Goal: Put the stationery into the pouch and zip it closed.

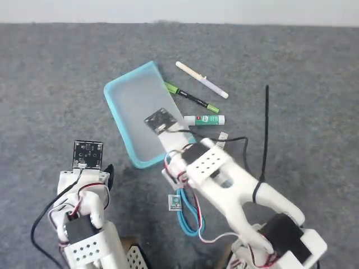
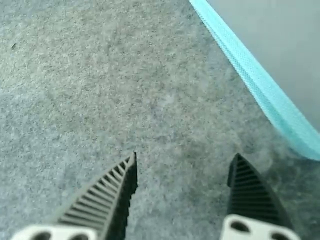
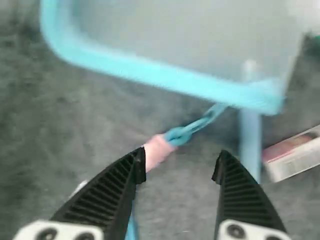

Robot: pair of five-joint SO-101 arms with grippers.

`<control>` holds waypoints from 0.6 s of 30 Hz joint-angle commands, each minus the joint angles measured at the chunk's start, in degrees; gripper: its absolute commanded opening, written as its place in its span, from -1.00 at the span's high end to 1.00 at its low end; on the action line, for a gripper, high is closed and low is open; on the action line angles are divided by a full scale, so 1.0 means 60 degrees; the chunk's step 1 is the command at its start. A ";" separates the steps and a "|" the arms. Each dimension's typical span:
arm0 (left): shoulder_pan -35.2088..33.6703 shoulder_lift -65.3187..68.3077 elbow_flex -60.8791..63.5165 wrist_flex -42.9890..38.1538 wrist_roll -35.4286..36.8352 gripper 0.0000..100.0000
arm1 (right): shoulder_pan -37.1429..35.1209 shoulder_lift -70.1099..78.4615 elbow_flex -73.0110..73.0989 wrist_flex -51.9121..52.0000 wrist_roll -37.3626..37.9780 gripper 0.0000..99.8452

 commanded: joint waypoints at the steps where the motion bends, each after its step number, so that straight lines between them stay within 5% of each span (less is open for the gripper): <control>1: 0.0059 -0.0249 -0.0081 0.0073 0.0117 0.44 | -0.0154 0.0037 -0.0190 -0.0095 -0.0571 0.57; 11: 0.0059 -0.0249 -0.0081 0.0073 0.0117 0.44 | 0.0110 0.1883 -0.0894 -0.0212 -0.0630 0.58; 18: 0.0059 -0.0249 -0.0081 0.0147 0.0117 0.44 | 0.0799 0.2396 -0.1392 -0.0198 -0.0469 0.99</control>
